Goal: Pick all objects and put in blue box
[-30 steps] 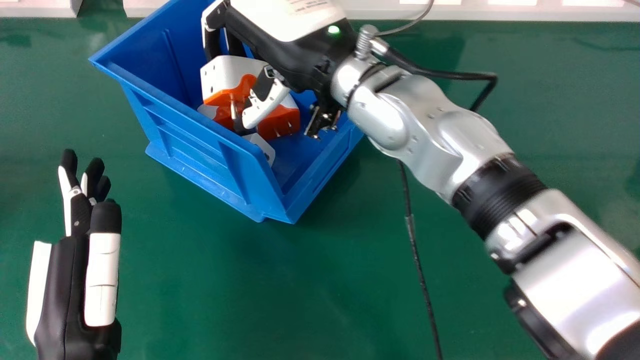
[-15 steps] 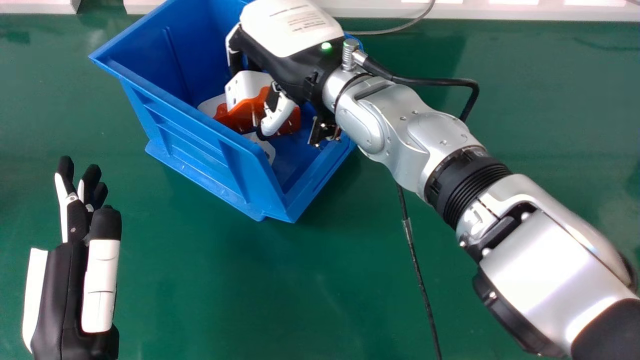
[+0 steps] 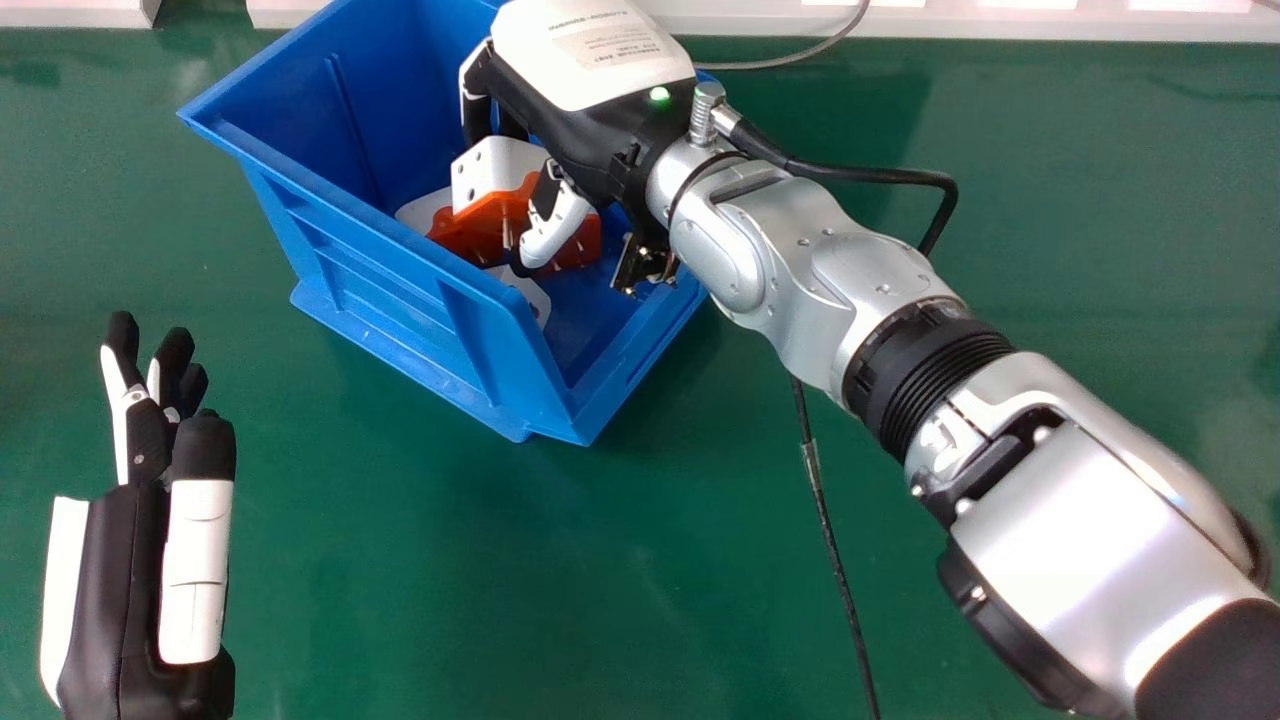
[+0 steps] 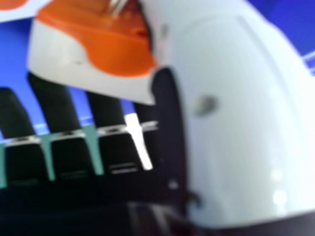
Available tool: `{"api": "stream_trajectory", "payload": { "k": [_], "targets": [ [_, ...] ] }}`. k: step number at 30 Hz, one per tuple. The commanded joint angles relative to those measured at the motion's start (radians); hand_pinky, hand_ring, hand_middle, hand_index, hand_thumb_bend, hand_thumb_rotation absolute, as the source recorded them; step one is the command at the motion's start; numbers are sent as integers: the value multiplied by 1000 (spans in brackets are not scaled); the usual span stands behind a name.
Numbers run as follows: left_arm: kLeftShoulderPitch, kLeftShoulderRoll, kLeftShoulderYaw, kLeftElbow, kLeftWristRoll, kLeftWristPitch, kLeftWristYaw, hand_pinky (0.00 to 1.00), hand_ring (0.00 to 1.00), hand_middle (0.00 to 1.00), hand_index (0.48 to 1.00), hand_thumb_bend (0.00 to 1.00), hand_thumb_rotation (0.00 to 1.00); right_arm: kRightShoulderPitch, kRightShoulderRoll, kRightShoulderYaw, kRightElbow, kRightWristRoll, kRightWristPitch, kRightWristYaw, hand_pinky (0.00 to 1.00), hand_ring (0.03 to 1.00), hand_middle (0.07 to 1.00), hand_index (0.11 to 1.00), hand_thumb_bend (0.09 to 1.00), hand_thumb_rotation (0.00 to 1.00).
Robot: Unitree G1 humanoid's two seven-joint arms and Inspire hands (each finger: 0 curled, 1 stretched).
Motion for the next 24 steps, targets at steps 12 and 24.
{"api": "stream_trajectory", "payload": {
  "k": [12, 24],
  "targets": [
    [-10, -14, -10, -28, 16, -2, 21, 1000, 1000, 1000, 1000, 947, 971, -31, -35, 71, -36, -42, 22, 8, 806, 937, 978, 964, 598, 542],
    [-39, -9, -18, 7, 22, -15, 17, 1000, 1000, 1000, 1000, 939, 976, -9, -63, 88, -45, -47, 47, -30, 834, 961, 1000, 986, 548, 520]
  ]
}}
